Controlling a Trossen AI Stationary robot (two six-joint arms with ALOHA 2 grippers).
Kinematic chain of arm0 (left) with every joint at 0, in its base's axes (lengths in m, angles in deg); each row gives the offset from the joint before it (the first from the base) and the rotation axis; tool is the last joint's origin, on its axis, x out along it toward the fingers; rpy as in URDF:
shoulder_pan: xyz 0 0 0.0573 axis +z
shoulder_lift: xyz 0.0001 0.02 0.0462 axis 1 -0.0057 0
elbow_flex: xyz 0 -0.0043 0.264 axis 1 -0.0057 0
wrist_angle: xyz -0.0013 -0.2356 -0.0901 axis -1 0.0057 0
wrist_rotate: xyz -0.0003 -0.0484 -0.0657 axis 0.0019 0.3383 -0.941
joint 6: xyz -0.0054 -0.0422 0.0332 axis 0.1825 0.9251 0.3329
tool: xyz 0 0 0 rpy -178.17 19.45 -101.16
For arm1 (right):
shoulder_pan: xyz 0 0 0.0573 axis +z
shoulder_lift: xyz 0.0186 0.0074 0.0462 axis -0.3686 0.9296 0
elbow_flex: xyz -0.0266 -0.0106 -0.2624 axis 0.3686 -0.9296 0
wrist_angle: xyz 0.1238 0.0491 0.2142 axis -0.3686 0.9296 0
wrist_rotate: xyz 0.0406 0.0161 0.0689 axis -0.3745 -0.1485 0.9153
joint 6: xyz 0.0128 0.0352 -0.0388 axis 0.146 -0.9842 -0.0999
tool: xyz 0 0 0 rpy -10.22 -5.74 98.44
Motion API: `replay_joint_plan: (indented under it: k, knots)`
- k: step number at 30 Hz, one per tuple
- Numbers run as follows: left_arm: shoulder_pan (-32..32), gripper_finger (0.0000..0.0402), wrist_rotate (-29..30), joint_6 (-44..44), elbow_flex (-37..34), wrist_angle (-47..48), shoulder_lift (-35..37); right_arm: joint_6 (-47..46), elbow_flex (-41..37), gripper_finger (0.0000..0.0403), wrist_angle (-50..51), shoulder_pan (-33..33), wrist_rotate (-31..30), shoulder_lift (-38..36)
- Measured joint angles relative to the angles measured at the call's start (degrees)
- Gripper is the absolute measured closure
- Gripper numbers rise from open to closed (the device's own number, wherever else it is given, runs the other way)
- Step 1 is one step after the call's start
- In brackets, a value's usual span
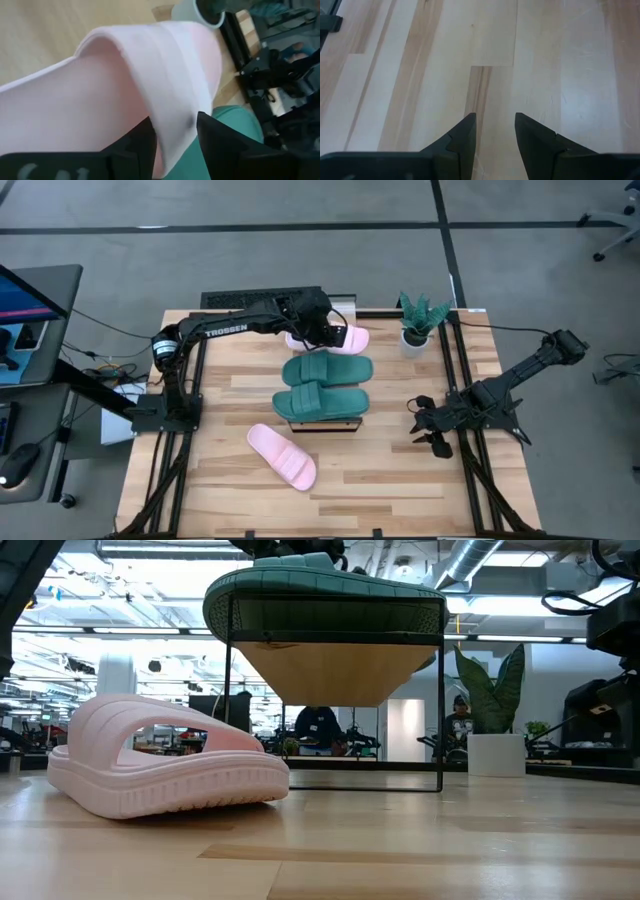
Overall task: Pick and place slides into the shelf
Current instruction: Put the top pink slide on the shelf
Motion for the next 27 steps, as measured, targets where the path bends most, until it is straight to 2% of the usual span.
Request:
replay_joint_plan:
  k: [10, 27]
  knots:
    - [0.35, 0.0256, 1.35, -1.17, 0.0, 1.17, 0.02, -0.02, 0.0, 0.0274, -0.01, 0.0, -0.02, 0.0]
    - [1.94, 0.0225, -0.35, -3.93, 0.01, 0.84, 0.04, -0.48, 0.0, 0.0274, -0.07, 0.02, 0.0, 0.0]
